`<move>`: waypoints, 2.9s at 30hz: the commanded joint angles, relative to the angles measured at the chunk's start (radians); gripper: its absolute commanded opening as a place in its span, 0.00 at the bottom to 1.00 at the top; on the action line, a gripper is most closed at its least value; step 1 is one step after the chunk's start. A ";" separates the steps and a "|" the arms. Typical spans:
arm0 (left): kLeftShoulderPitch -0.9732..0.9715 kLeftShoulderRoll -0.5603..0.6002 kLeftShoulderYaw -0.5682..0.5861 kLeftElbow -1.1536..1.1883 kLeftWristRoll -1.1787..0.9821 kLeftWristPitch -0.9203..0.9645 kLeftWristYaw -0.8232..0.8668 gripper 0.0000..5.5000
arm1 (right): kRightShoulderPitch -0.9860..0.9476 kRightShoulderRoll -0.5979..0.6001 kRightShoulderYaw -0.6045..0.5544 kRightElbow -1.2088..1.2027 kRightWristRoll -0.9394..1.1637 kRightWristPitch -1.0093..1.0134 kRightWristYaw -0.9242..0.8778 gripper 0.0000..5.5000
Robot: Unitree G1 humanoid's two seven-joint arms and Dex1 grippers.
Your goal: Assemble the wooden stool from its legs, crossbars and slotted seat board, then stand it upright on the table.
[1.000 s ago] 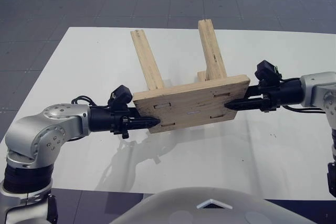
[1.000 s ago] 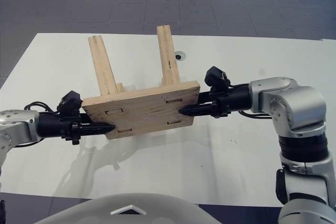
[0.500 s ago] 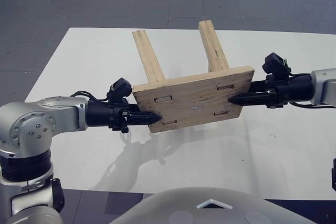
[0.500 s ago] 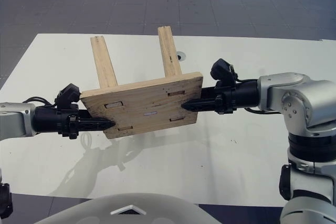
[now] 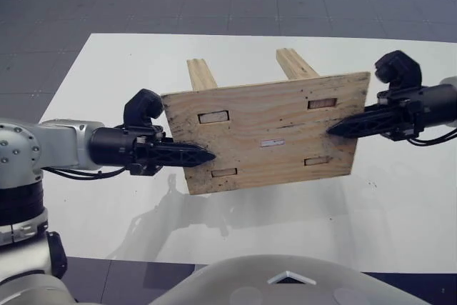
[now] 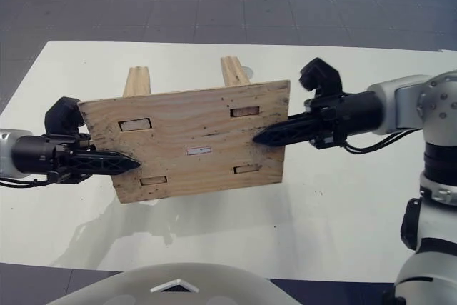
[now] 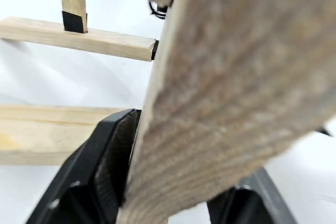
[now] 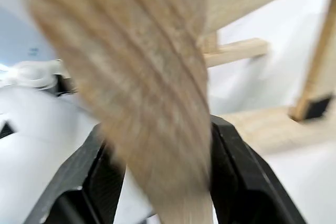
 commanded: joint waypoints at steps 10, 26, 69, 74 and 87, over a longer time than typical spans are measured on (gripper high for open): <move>-0.268 0.041 -0.256 0.325 -0.211 0.001 -0.074 0.43 | -0.413 0.009 0.513 0.619 0.611 0.033 -0.268 0.44; -0.228 -0.011 -0.161 0.528 -0.067 0.024 0.014 0.91 | -0.311 0.039 0.465 0.748 0.562 0.032 -0.399 0.97; -0.340 -0.181 -0.061 0.549 0.567 -0.084 -0.134 1.00 | -0.199 0.000 0.215 0.622 0.028 0.033 -0.049 1.00; -0.432 -0.267 -0.060 0.587 0.637 -0.091 -0.171 1.00 | -0.202 0.015 0.213 0.621 0.027 0.032 -0.052 1.00; -0.490 -0.184 0.038 0.651 0.700 0.026 -0.299 1.00 | -0.161 0.026 0.181 0.621 0.008 0.032 -0.066 1.00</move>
